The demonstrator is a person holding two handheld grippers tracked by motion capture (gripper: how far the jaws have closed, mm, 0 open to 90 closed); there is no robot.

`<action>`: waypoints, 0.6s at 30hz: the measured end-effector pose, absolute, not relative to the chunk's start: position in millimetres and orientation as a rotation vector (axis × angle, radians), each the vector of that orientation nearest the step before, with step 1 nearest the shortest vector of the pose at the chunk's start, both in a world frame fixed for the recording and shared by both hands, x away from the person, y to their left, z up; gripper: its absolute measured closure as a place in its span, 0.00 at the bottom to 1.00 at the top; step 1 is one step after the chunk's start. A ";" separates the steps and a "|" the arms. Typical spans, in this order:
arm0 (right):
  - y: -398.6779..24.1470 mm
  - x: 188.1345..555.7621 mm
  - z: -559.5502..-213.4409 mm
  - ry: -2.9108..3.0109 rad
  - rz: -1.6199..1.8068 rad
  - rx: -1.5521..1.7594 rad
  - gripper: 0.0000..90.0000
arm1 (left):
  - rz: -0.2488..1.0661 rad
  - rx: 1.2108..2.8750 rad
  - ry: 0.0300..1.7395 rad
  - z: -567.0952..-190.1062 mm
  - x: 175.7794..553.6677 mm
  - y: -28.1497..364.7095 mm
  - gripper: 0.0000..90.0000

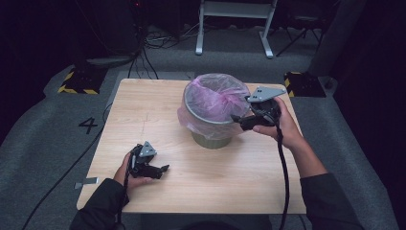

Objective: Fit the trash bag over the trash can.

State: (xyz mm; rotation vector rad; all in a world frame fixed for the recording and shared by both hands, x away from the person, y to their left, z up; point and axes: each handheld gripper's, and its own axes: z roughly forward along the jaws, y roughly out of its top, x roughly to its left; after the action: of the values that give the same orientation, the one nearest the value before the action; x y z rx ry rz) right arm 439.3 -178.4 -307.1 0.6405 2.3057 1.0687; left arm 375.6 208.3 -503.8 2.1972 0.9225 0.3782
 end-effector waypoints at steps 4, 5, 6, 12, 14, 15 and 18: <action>-182.8 435.4 -308.5 2.313 1.070 0.637 0.20 | 0.379 2.197 0.921 -503.8 375.7 208.3 0.16; -184.0 434.3 -309.0 2.310 1.069 0.640 0.20 | 0.379 2.197 0.921 -503.8 375.7 208.3 0.16; -185.2 433.2 -309.7 2.313 1.072 0.638 0.20 | 0.381 2.195 0.921 -504.0 375.7 208.2 0.16; -191.4 426.4 -315.8 2.320 1.060 0.623 0.20 | 0.379 2.197 0.921 -503.8 375.7 208.3 0.16; -194.0 424.9 -318.2 2.327 1.056 0.625 0.20 | 0.379 2.197 0.921 -503.8 375.8 208.3 0.16; -195.0 424.2 -319.6 2.328 1.053 0.629 0.20 | 0.379 2.197 0.921 -503.8 375.7 208.3 0.16; -198.4 422.1 -323.3 2.335 1.046 0.632 0.20 | 0.380 2.196 0.921 -503.9 375.7 208.3 0.16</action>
State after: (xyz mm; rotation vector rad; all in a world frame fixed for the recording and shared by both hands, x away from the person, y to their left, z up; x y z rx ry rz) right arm 422.1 -198.4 -323.3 0.6316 2.3349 1.0455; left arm 375.7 208.3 -503.9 2.1963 0.9209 0.3795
